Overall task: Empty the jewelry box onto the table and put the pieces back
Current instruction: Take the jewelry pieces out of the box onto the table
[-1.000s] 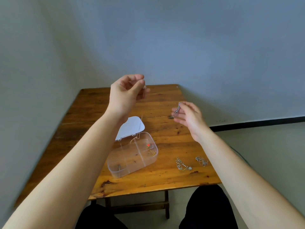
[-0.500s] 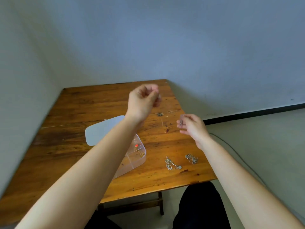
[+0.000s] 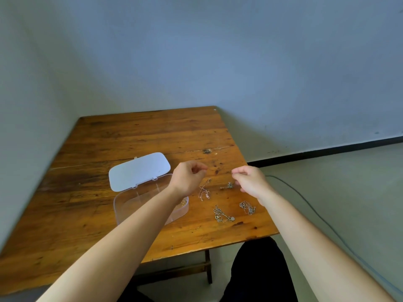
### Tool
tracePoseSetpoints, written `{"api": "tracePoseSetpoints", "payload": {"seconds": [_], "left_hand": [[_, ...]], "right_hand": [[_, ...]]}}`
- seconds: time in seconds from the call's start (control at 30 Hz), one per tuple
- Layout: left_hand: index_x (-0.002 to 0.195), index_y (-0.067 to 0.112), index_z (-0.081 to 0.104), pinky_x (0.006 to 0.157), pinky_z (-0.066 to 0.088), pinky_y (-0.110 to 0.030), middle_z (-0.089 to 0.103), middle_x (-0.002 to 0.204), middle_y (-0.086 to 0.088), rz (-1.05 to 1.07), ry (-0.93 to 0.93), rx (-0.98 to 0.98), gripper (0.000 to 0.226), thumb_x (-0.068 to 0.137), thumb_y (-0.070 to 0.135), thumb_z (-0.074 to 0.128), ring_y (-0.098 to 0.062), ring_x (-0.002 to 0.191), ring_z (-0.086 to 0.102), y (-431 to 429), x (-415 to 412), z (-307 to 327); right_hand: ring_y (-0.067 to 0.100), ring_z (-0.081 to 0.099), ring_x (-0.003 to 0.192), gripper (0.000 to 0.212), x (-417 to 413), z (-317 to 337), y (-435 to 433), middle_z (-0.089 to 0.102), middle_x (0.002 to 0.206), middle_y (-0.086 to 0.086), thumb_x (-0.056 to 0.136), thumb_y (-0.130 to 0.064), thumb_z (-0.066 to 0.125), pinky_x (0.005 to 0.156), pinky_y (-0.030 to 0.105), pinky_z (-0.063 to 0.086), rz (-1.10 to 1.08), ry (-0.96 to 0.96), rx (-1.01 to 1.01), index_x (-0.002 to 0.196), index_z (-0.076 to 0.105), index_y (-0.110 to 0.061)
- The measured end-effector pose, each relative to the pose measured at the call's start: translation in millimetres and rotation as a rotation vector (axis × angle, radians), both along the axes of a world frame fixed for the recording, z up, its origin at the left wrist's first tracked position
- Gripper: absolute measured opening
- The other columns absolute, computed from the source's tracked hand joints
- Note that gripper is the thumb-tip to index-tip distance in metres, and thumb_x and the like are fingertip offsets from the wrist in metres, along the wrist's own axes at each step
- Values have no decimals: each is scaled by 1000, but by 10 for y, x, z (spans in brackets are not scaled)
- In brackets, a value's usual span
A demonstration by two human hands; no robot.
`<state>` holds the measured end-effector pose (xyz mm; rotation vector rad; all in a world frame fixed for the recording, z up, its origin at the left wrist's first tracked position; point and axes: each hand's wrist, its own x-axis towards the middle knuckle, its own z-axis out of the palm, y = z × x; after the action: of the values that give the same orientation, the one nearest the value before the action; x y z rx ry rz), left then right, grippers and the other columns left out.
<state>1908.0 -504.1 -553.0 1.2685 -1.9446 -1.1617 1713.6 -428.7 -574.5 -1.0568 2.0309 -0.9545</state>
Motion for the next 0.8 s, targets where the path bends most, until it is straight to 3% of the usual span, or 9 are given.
{"api": "tracePoseSetpoints", "payload": {"seconds": [0.1, 0.23, 0.43, 0.53, 0.63, 0.7, 0.8], "left_hand": [[103, 17, 72, 73, 55, -32, 70, 93, 0, 33, -21, -69, 14, 95, 16, 61, -19, 84, 65, -7, 181, 33], [110, 17, 71, 79, 57, -33, 71, 100, -1, 101, -185, -211, 20, 97, 15, 56, -19, 90, 65, 5, 546, -19], [115, 19, 70, 82, 56, -40, 69, 112, -2, 145, -542, -474, 25, 98, 21, 51, -21, 98, 63, 133, 1179, -184], [115, 22, 69, 95, 47, -36, 69, 115, 2, 160, -645, -509, 25, 99, 23, 50, -19, 105, 61, 187, 1374, -329], [111, 23, 71, 102, 40, -34, 69, 114, 5, 220, -595, -485, 21, 98, 21, 54, -16, 105, 62, 215, 1426, -434], [109, 25, 71, 104, 38, -33, 71, 111, 7, 247, -571, -483, 19, 97, 22, 56, -14, 103, 63, 212, 1421, -475], [108, 29, 71, 103, 38, -31, 72, 107, 10, 251, -583, -493, 18, 97, 25, 57, -12, 99, 64, 178, 1435, -535]], "right_hand": [[19, 62, 112, 21, 56, 76, 3, 66, 121, -1, 96, -19, 57, 99, 47, 52, 5, 4, -31, 114, 68, -23], [16, 64, 106, 20, 226, 144, 6, 67, 118, -4, 95, -22, 57, 95, 44, 54, 46, 15, -49, 111, 68, -26], [2, 68, 80, 16, 740, 206, -88, 69, 103, -11, 96, -24, 58, 67, 21, 52, 250, 47, -58, 104, 69, -33], [5, 67, 84, 20, 1035, 206, -179, 71, 111, -10, 95, -23, 60, 64, 17, 45, 418, 225, -50, 109, 74, -28], [19, 64, 103, 25, 1271, 237, -279, 67, 122, -6, 96, -18, 60, 71, 26, 45, 555, 551, -55, 115, 73, -27], [23, 63, 106, 35, 1390, 269, -340, 65, 125, -2, 93, -10, 62, 74, 32, 50, 642, 791, -52, 124, 68, -28], [26, 62, 110, 49, 1506, 278, -433, 64, 128, 2, 88, -4, 66, 79, 36, 53, 759, 997, 33, 132, 62, -26]]}}
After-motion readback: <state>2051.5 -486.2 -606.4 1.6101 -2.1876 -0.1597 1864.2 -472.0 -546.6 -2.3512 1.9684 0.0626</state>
